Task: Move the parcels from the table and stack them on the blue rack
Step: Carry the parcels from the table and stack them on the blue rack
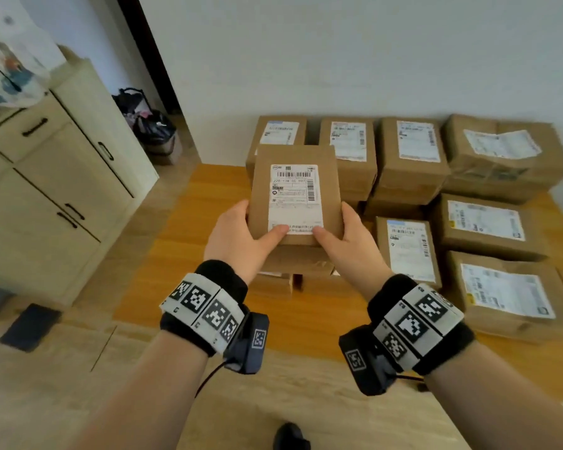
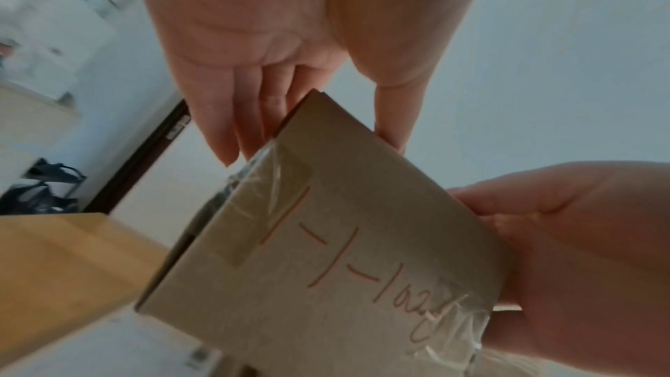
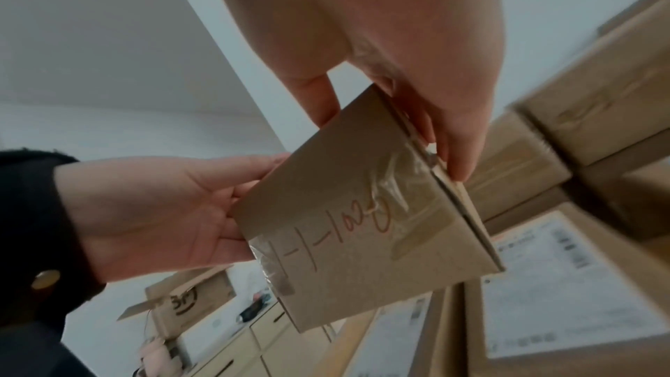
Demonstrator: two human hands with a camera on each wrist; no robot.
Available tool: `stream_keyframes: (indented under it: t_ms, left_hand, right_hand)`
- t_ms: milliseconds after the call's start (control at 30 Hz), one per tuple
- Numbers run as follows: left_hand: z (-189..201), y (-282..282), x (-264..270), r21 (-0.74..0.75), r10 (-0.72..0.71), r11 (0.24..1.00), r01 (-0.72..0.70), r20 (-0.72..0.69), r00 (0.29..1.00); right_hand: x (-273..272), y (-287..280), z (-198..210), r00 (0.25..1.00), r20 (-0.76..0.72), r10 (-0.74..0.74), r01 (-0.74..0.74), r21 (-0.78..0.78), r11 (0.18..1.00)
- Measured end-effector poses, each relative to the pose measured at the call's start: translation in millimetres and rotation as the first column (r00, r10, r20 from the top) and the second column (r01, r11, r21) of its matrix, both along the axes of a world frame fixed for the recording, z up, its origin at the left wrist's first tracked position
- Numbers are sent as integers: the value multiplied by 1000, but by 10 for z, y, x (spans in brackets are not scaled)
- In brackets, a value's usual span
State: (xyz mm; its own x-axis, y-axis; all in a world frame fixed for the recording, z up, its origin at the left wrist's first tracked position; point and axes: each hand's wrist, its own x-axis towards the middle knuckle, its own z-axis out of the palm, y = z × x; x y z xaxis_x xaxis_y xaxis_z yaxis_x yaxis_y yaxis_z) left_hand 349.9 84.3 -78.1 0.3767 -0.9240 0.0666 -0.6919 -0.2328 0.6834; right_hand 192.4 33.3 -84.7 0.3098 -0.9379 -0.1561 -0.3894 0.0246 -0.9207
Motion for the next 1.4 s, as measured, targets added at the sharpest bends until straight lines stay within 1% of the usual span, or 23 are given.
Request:
stream_keyframes:
  t_ms: [67, 167, 267, 300, 400, 500, 600, 667, 733, 900, 1033, 1133, 1200, 1300, 1400]
  left_hand:
    - [51, -35, -255, -27, -44, 999, 44, 12, 999]
    - [146, -66, -808, -55, -128, 990, 129, 34, 991]
    - [292, -38, -1591, -101, -223, 969, 227, 43, 974]
    - [310, -33, -1726, -104, -240, 965, 242, 36, 970]
    - [389, 15, -2675, -138, -334, 931, 338, 50, 941]
    - [455, 101, -3579, -165, -443, 883, 440, 24, 896]
    - [470, 157, -4333, -157, -527, 838, 523, 15, 849]
    - [472, 147, -4760, -139, -568, 813, 565, 22, 823]
    - [477, 117, -5159, -119, -613, 782, 612, 28, 789]
    - [402, -35, -6075, -64, -736, 674, 736, 22, 676]
    - [216, -343, -6736, -11, -774, 633, 774, -15, 633]
    - [106, -671, -7254, 4, -789, 613, 790, -56, 612]
    - [49, -879, -7576, 26, -792, 608, 793, -48, 609]
    - [-68, -1167, -8021, 94, -800, 592, 801, -57, 598]
    - [-170, -1405, -8394, 165, -797, 585, 794, -67, 601]
  right_hand:
    - [-300, 46, 98, 998, 23, -59, 61, -53, 997]
    - [-881, 145, 250, 988, 66, -140, 147, -112, 983]
    - [-1692, 286, 367, 969, 86, -232, 244, -173, 954]
    - [-1826, 308, 368, 966, 87, -244, 256, -180, 950]
    - [-2790, 485, 407, 944, 92, -318, 330, -205, 921]
    - [-3692, 671, 405, 914, 120, -387, 405, -241, 882]
    - [-4436, 864, 427, 871, 124, -476, 492, -254, 833]
    - [-4845, 964, 440, 837, 108, -537, 545, -266, 795]
    - [-5223, 1034, 428, 800, 104, -591, 597, -239, 766]
    - [-6080, 1114, 354, 707, 102, -700, 701, -233, 674]
    - [-6710, 952, 279, 651, 81, -755, 751, -216, 625]
    - [-7167, 671, 222, 601, 36, -798, 785, -212, 582]
    - [-7445, 465, 176, 583, 4, -812, 795, -210, 569]
    - [-7880, 170, 135, 588, -65, -806, 782, -210, 587]
    - [-8282, -82, 141, 618, -120, -777, 743, -235, 627]
